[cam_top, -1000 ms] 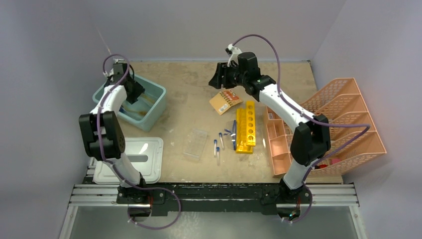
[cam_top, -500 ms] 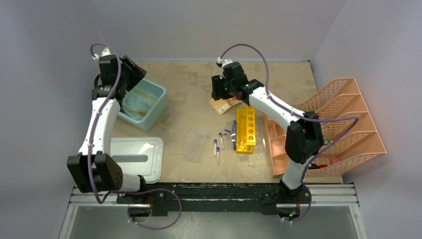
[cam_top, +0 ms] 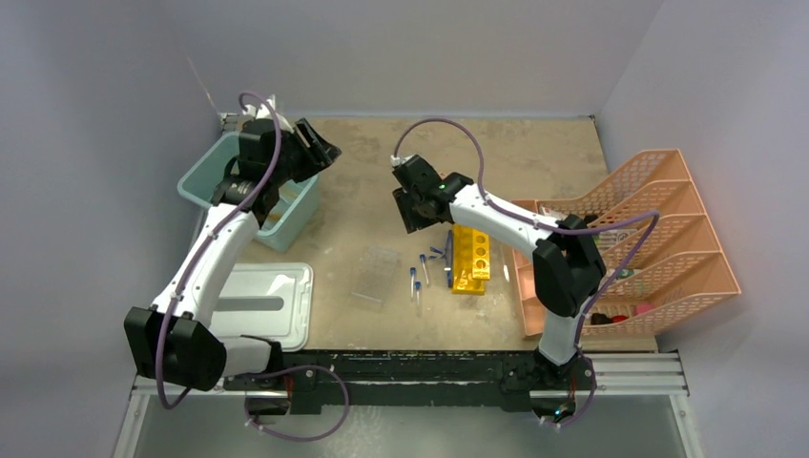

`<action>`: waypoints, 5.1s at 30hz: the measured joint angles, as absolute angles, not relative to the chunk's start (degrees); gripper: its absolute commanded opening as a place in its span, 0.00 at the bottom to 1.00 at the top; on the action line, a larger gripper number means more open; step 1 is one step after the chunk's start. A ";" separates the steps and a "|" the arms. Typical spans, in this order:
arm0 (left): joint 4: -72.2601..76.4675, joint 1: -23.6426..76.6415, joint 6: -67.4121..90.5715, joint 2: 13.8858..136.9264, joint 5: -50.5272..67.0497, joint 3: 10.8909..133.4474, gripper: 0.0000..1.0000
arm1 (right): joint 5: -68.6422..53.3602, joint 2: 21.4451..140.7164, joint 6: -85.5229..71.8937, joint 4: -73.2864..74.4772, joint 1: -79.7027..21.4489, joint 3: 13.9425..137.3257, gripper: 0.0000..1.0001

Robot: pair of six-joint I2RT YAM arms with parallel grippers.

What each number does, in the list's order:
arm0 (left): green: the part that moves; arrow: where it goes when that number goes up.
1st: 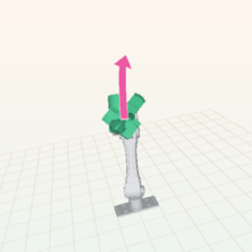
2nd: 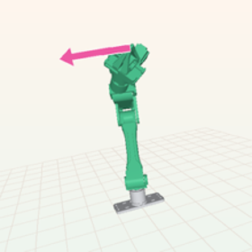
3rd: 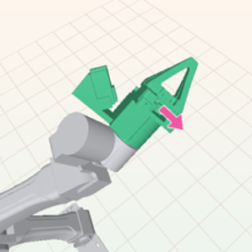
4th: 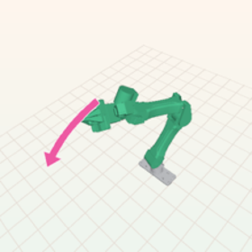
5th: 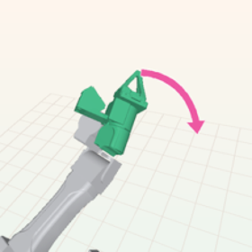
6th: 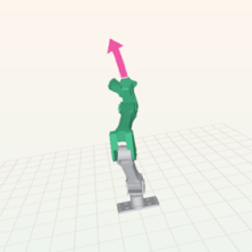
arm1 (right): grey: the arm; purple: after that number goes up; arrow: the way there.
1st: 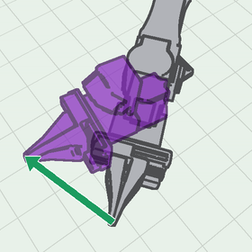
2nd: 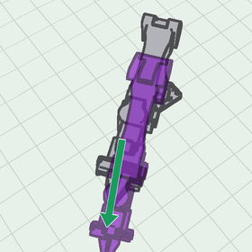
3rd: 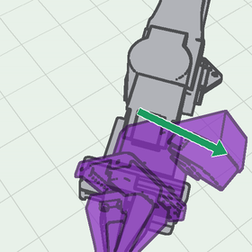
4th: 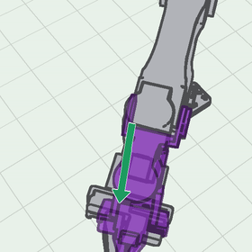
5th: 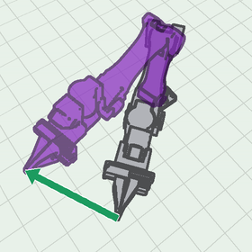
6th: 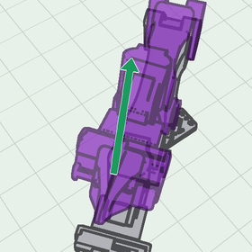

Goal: Organize the chemistry lab equipment

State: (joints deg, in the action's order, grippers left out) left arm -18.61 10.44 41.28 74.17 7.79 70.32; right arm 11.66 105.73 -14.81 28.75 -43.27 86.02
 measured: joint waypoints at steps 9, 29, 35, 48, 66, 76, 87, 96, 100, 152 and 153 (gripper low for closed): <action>-18.94 14.90 41.32 74.13 6.35 67.51 0.56 | 19.05 105.73 -26.33 39.75 -42.72 84.09 0.59; -19.62 15.20 41.28 74.39 4.21 67.24 0.57 | 18.39 108.60 -32.42 42.85 -41.78 82.61 0.82; -20.27 15.20 41.28 74.52 3.99 67.24 0.57 | 16.78 108.60 -32.27 41.54 -41.10 81.91 0.67; -20.93 15.42 41.21 75.02 3.62 67.24 0.57 | 12.36 109.06 -31.07 36.27 -38.98 79.99 0.68; -21.34 15.46 41.21 75.11 3.51 67.24 0.57 | 14.41 114.08 -29.15 31.77 -38.59 80.88 0.49; -21.58 15.51 41.30 75.11 3.16 66.63 0.57 | 14.48 114.63 -28.23 30.20 -38.48 81.97 0.55; -21.91 15.84 41.34 75.07 3.20 65.08 0.56 | 15.29 116.62 -27.57 29.56 -37.93 84.14 0.41; -19.33 16.05 42.65 73.73 7.31 60.53 0.62 | 7.25 108.92 -27.27 26.02 -33.30 84.07 0.43; -14.81 16.49 45.10 73.65 12.40 57.58 0.63 | 1.91 103.39 -27.66 23.66 -30.98 85.65 0.44; 11.68 26.15 63.72 74.02 15.57 53.12 0.54 | -33.10 100.55 -53.58 0.21 -22.41 90.61 0.43; 12.05 26.15 64.01 75.11 16.56 53.12 0.55 | -33.65 100.29 -53.87 -0.47 -22.41 90.61 0.43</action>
State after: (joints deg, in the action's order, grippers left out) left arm 12.05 26.15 64.01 75.11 16.56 53.12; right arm -33.65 100.29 -53.87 -0.47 -22.41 90.61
